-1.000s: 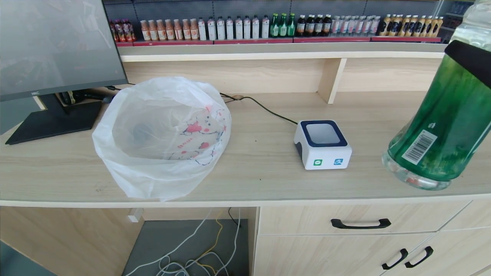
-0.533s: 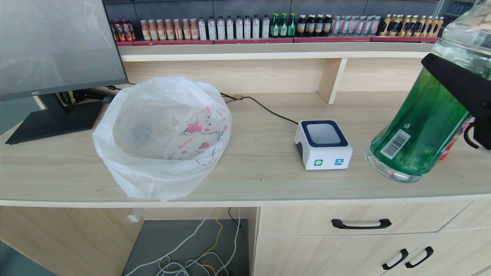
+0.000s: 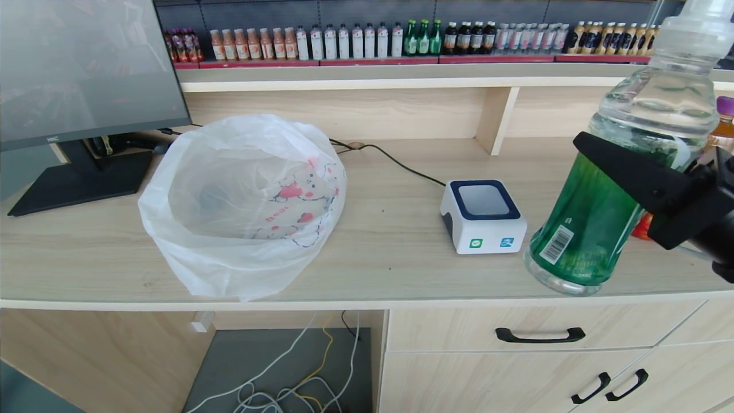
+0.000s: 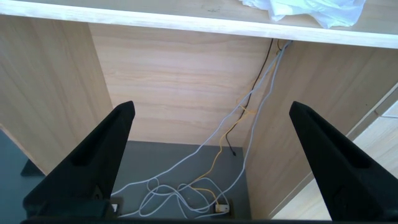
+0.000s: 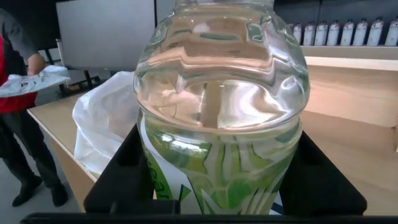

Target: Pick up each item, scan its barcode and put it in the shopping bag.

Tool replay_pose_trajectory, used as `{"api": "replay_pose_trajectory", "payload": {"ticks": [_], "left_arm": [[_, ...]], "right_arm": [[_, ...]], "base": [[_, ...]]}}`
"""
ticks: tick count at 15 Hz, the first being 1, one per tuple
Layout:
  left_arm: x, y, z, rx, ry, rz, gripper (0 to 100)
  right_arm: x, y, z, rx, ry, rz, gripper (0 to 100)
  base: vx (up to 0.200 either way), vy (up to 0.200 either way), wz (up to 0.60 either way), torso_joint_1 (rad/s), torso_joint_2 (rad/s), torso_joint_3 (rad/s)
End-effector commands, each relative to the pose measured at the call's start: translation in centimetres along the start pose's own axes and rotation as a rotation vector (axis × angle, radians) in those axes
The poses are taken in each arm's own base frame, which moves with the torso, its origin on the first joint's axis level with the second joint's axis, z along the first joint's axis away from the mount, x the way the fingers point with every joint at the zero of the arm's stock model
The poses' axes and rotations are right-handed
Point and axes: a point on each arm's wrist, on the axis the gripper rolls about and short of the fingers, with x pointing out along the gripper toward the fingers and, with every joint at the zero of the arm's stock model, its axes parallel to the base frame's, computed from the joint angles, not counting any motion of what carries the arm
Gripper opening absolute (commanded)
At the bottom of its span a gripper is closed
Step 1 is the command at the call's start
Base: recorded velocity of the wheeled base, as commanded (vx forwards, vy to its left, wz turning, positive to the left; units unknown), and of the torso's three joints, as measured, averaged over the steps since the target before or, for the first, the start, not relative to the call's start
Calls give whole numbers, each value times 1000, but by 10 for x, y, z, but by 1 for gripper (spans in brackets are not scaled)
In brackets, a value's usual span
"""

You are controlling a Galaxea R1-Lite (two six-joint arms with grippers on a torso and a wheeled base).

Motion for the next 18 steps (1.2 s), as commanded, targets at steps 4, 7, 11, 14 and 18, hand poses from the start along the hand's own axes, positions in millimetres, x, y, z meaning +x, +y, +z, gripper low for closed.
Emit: {"api": "replay_pose_trajectory", "payload": {"ticks": [4,7,11,14,18], "left_arm": [[0,0,0,0,1,0,100],[0,0,0,0,1,1,100],[0,0,0,0,1,0,100],[0,0,0,0,1,1,100],[0,0,0,0,1,0,100]], "right_arm": [[14,-5,-19,15,50,5,0],[18,6,-24,34,57,60,0],[21,5,-27,36,64,61,0],[23,9,-25,39,54,109,0],[38,19,-30,156,63,165,0]], "base": [[0,0,0,0,0,0],[0,0,0,0,0,0],[0,0,0,0,0,0],[0,0,0,0,0,0],[0,0,0,0,0,0]]}}
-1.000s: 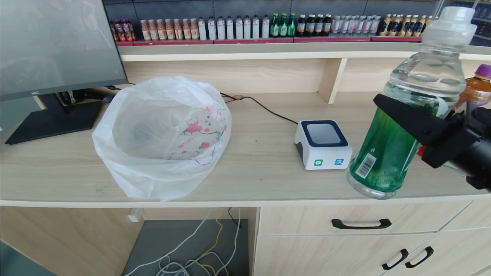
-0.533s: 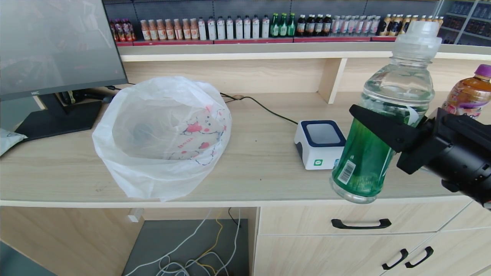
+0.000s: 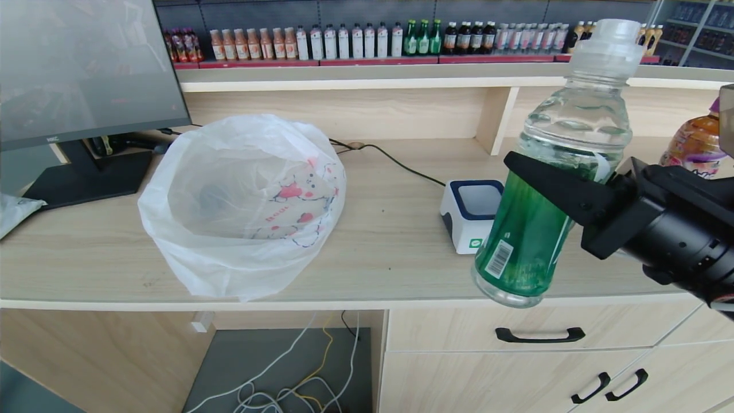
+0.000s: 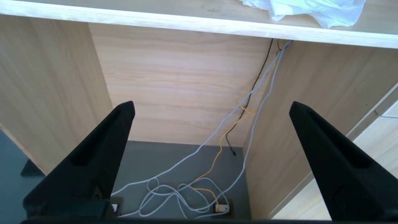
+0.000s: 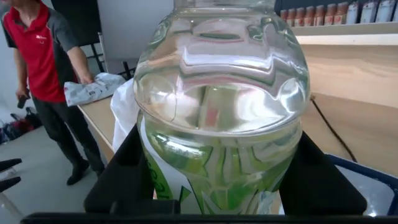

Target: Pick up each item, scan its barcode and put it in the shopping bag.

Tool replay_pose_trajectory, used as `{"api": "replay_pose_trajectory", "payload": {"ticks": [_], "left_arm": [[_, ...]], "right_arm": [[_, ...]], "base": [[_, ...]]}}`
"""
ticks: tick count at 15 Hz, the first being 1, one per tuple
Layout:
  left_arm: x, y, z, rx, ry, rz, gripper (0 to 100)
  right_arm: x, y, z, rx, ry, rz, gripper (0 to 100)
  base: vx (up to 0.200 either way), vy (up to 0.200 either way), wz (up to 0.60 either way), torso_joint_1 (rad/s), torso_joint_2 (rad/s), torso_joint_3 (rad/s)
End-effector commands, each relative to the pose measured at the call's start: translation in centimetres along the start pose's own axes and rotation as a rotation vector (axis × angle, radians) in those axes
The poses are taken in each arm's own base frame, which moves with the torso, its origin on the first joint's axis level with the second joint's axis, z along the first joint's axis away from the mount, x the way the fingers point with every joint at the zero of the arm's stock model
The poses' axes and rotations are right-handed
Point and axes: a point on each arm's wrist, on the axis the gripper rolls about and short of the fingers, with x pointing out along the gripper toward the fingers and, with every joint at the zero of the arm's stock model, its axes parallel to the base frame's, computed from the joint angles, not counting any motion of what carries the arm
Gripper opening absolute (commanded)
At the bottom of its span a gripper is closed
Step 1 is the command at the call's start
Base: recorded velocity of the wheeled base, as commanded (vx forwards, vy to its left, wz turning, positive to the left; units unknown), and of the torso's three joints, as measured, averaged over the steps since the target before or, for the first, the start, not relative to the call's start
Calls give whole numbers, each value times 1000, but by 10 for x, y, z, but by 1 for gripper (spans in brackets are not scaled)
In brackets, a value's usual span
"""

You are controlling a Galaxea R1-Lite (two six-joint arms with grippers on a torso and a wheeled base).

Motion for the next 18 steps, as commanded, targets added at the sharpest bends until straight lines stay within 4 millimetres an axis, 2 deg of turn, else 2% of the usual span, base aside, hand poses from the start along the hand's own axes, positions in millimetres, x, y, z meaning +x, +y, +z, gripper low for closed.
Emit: {"api": "replay_pose_trajectory", "payload": {"ticks": [1,4,7,10,13,15,18], "left_arm": [[0,0,0,-1,0,0,100],[0,0,0,-1,0,1,100],[0,0,0,-1,-1,0,100],[0,0,0,-1,-1,1,100],[0,0,0,-1,0,0,100],[0,0,0,1,0,1,100],[0,0,0,-1,0,1,100]], "right_arm": [[14,4,-11,68,14,39,0],[44,5,-25,203,-100,110,0],[45,19,-23,370,-123,194,0],[44,25,6,487,-195,270,0],[46,52,11,531,-196,369,0],[39,74,24,561,-216,454,0],[28,80,42,582,-260,496,0]], "base": [[0,0,0,0,0,0],[0,0,0,0,0,0],[0,0,0,0,0,0],[0,0,0,0,0,0],[0,0,0,0,0,0],[0,0,0,0,0,0],[0,0,0,0,0,0]]}}
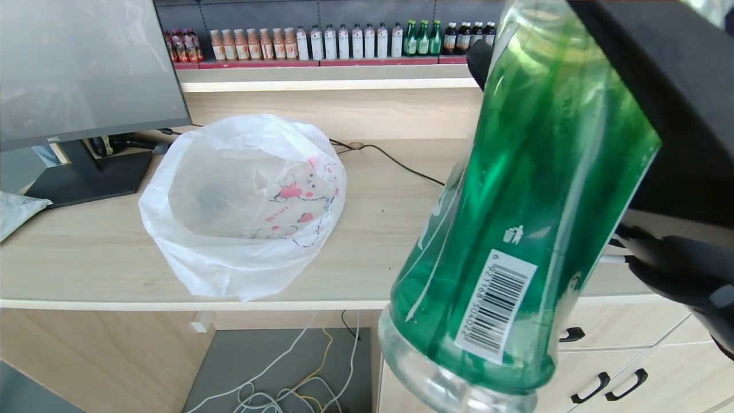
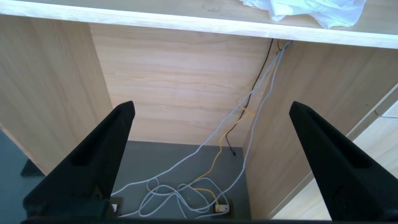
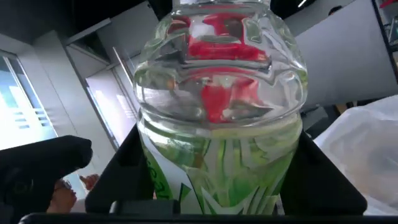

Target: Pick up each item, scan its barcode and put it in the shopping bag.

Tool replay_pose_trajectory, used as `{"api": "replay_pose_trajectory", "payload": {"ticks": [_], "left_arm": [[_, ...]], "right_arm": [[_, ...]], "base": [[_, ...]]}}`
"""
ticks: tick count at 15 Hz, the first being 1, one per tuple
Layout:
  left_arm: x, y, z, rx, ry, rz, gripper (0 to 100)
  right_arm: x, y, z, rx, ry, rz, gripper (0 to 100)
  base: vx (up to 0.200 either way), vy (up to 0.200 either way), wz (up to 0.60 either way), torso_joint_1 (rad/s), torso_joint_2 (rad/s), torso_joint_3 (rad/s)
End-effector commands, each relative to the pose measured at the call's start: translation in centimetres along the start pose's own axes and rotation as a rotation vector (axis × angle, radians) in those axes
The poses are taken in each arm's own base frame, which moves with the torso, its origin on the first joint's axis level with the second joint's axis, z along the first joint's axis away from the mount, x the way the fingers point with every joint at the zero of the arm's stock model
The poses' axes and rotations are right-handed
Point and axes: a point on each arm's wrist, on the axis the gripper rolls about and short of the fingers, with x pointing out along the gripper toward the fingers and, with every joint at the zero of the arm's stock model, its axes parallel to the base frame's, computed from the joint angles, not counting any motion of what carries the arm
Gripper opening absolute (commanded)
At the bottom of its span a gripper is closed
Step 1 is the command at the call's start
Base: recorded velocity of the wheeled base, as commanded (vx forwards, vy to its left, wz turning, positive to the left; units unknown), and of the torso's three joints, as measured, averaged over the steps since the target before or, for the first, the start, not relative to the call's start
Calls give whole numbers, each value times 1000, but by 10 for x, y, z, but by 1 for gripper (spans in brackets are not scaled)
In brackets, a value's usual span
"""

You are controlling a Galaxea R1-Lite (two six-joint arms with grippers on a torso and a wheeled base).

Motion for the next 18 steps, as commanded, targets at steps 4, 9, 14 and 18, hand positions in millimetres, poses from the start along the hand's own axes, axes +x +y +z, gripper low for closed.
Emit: {"api": "replay_pose_trajectory", "payload": {"ticks": [4,9,14,18], "left_arm": [[0,0,0,0,0,1,100],[0,0,0,0,0,1,100],[0,0,0,0,0,0,100],[0,0,0,0,-1,0,100]], "right_arm": [[4,15,16,43,-51,54,0],[14,8,15,41,-58,60,0],[27,-2,11,31,-64,65,0],[26,-2,11,29,-64,65,0]], "base": [[0,0,0,0,0,0],[0,0,0,0,0,0],[0,0,0,0,0,0],[0,0,0,0,0,0]]}}
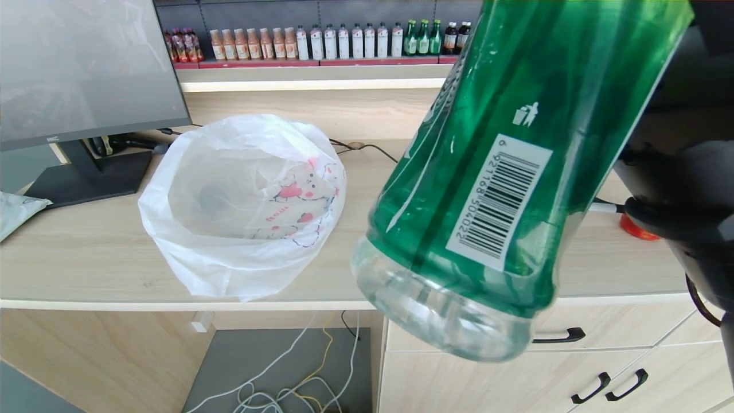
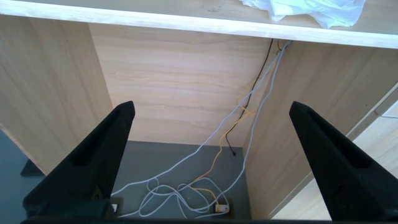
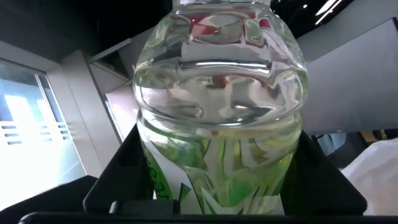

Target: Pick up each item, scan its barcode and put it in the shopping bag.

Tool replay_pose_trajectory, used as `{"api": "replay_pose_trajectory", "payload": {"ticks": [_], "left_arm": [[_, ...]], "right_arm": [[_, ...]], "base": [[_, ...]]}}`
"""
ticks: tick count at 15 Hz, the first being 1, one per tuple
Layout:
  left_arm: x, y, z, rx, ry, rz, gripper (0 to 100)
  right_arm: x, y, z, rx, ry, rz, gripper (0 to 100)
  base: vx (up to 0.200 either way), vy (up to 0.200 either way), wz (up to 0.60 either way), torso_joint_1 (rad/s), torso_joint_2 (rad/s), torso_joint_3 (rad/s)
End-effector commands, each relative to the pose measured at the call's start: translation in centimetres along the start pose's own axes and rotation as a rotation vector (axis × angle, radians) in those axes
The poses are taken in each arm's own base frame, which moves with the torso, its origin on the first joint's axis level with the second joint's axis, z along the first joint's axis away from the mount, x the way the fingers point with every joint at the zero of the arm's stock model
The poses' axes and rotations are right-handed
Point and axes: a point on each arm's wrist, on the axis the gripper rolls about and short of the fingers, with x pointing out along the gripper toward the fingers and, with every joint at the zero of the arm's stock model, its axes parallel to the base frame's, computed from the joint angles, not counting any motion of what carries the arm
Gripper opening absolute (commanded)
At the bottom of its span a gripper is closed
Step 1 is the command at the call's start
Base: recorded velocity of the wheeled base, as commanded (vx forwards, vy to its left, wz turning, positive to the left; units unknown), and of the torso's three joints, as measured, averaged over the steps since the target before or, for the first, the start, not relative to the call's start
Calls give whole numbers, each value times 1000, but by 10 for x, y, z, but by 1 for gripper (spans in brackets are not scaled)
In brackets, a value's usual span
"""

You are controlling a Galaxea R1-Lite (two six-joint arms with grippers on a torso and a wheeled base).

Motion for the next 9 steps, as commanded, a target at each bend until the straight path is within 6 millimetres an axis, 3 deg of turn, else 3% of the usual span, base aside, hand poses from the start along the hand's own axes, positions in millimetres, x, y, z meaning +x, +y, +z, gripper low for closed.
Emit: {"api": "replay_pose_trajectory", "payload": {"ticks": [1,5,7,9], "left_arm": [[0,0,0,1,1,0,100],[0,0,0,1,1,2,100],[0,0,0,0,1,2,100],[0,0,0,0,-1,2,100]], "right_arm": [[0,-1,-1,-4,3,-2,0],[-4,-2,-6,-150,33,-2,0],[-5,-4,-7,-367,52,-17,0],[-9,3,1,-469,100,-75,0]], "base": [[0,0,0,0,0,0],[0,0,0,0,0,0],[0,0,0,0,0,0],[0,0,0,0,0,0]]}}
